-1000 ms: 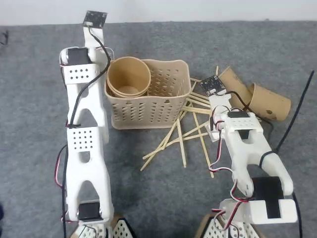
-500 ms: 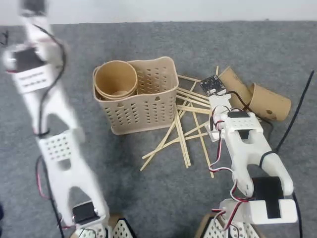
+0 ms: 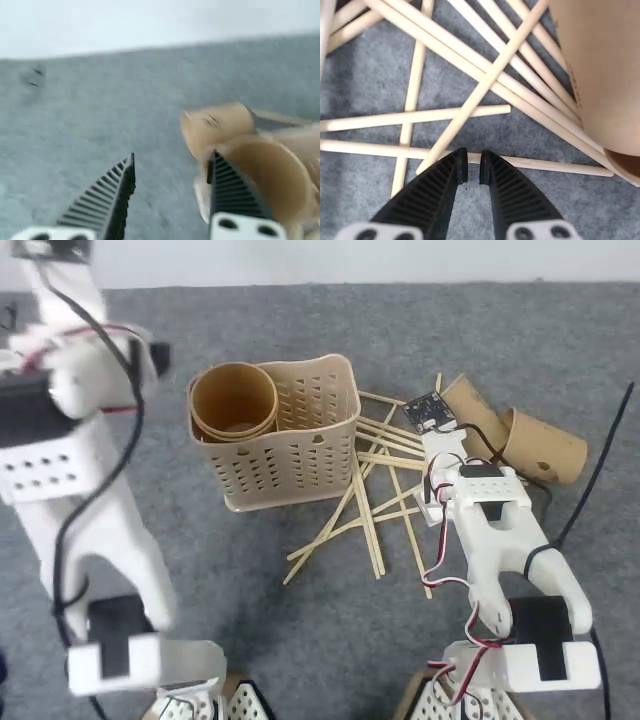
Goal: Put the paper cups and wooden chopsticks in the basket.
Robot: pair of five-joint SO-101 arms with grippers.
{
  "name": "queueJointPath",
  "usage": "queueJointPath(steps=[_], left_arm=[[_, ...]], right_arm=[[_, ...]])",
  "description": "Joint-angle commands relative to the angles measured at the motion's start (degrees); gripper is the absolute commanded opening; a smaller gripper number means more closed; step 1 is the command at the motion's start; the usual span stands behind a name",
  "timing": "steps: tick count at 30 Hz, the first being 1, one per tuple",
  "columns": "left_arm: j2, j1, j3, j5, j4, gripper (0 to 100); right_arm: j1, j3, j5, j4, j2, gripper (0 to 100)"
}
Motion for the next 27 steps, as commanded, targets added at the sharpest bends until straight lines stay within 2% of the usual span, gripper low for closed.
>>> queueJointPath(steps=[1,9,15,22,24,27], left_arm=[[-5.98,3.78,6.37,4.92,1.14,23],[-5.98,3.96,17.8,11.87,-2.81,23],[-5.01,4.75,24.13,12.04,-4.57,23],[3.52,5.54,26.42,12.13,-7.91,23],[5.27,5.71,26.07,11.87,-7.91,20],[5.54,5.54,25.27,11.78,-7.91,8]], right_arm=[[-1.36,0.09,0.62,-0.57,0.22,5.5],[-1.36,0.09,0.62,-0.4,0.22,5.5],[-1.36,0.09,0.62,-0.4,0.22,5.5],[-1.36,0.09,0.62,-0.31,0.22,5.5],[-1.36,0.09,0.62,-0.31,0.22,5.5],[-1.36,0.09,0.62,-0.4,0.22,5.5]])
